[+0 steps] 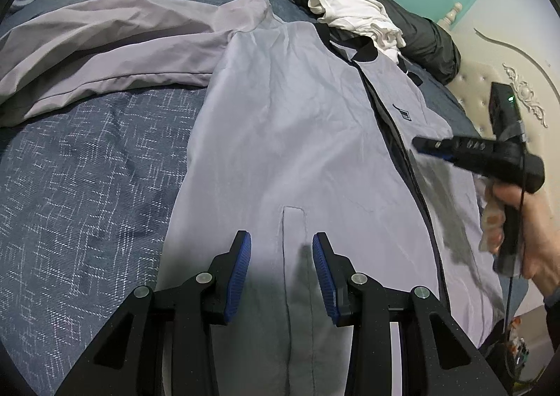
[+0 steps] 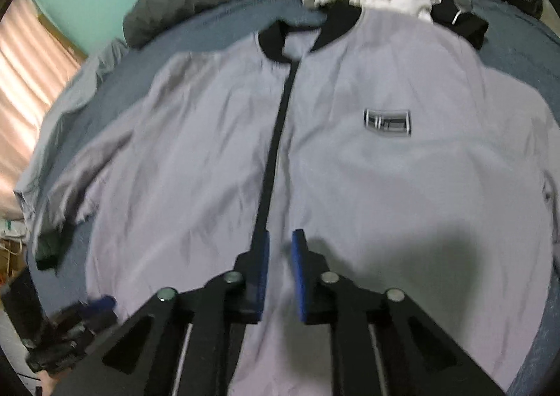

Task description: Fold clothes

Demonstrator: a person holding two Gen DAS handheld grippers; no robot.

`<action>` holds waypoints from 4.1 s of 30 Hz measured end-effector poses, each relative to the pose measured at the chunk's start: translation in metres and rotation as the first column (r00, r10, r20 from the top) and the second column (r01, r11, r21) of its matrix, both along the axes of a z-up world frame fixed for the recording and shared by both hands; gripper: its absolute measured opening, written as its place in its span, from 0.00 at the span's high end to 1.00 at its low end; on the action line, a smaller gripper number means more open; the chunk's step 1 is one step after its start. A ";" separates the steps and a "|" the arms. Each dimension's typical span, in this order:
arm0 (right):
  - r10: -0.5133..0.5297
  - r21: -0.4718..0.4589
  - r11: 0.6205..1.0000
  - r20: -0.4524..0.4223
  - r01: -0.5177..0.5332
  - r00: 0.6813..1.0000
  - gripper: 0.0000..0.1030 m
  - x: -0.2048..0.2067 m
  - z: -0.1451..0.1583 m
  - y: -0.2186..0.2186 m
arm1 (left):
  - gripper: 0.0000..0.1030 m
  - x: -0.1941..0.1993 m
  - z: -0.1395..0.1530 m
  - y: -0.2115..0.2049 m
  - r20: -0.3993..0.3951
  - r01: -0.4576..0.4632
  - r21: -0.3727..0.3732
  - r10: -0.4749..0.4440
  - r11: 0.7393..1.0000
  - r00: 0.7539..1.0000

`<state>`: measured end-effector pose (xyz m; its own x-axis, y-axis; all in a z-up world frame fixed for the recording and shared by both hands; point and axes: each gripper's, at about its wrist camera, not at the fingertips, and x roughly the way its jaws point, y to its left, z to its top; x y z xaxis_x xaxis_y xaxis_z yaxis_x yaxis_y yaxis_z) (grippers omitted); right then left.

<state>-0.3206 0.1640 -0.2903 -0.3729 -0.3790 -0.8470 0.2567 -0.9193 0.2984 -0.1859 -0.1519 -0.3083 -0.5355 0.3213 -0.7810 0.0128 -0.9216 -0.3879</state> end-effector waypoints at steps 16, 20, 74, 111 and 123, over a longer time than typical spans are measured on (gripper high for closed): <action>0.027 0.122 0.992 -0.008 -0.026 1.000 0.94 0.005 -0.016 -0.028 | 0.61 0.004 0.003 -0.005 -0.004 0.000 -0.005 0.000 1.000 1.000; 0.034 0.134 0.990 0.022 -0.037 0.999 0.94 0.007 -0.022 -0.025 | 0.61 0.007 0.006 -0.009 -0.003 -0.003 -0.005 0.003 1.000 1.000; -0.095 -0.139 0.982 0.213 0.126 0.972 0.86 0.254 -0.007 0.190 | 0.86 0.155 0.026 -0.033 0.208 0.077 0.082 -0.092 0.994 0.974; 0.120 -0.057 0.992 0.130 -0.113 0.984 0.66 0.224 0.028 0.063 | 0.51 0.145 0.061 0.013 0.085 0.119 -0.068 -0.113 0.991 0.990; 0.126 -0.071 0.991 0.238 -0.112 0.963 0.81 0.200 -0.012 0.025 | 0.51 0.137 0.059 0.011 0.076 0.122 -0.044 -0.118 0.992 0.990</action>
<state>-0.1203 0.1886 -0.3025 -0.1095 -0.4578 -0.8823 0.2775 -0.8664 0.4151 -0.0487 -0.1414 -0.2497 -0.4362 0.3403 -0.8330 -0.0722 -0.9360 -0.3446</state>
